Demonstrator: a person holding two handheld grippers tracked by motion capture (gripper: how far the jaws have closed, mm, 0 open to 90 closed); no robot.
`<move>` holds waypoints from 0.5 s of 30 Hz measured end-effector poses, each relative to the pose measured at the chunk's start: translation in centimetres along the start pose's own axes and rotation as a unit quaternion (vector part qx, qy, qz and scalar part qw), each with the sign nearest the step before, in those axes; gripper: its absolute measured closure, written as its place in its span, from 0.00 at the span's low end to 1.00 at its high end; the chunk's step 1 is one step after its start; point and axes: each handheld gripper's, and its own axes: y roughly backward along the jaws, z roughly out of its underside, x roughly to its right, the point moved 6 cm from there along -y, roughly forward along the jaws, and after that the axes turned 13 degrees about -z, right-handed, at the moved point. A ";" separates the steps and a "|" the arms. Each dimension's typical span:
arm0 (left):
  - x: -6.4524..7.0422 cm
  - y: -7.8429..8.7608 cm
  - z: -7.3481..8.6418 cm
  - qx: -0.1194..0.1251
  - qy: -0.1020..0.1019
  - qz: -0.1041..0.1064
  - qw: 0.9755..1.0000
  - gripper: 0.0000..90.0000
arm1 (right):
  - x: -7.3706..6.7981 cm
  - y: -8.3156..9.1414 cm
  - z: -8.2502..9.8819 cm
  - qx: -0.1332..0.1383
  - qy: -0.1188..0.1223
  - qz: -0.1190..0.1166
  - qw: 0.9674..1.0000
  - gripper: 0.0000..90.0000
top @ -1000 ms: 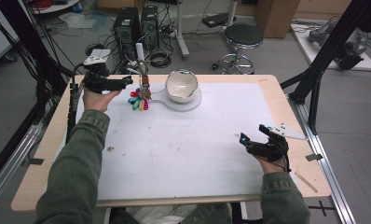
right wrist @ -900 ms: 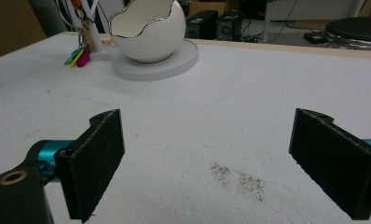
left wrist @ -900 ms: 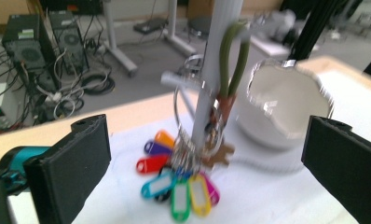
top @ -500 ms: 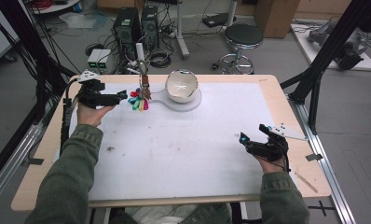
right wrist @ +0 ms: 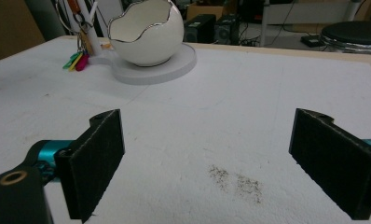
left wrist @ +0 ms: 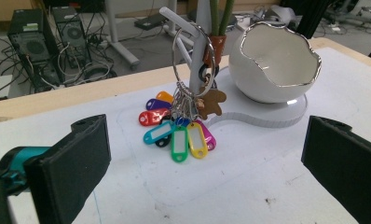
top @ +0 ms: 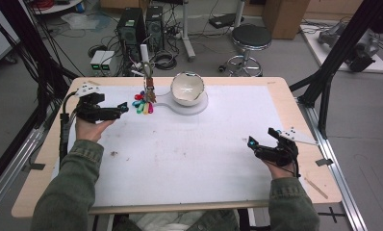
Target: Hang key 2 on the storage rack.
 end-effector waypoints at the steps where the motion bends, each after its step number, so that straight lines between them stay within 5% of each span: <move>1: 0.1 0.1 0.0 0.003 0.000 0.002 1.000 0.02 | 0.0 0.0 0.0 0.000 -0.001 -0.001 1.000 0.11; 15: 0.1 1.9 2.0 0.006 0.006 -0.006 1.000 0.02 | 0.1 0.0 0.0 0.001 -0.001 0.003 1.000 0.11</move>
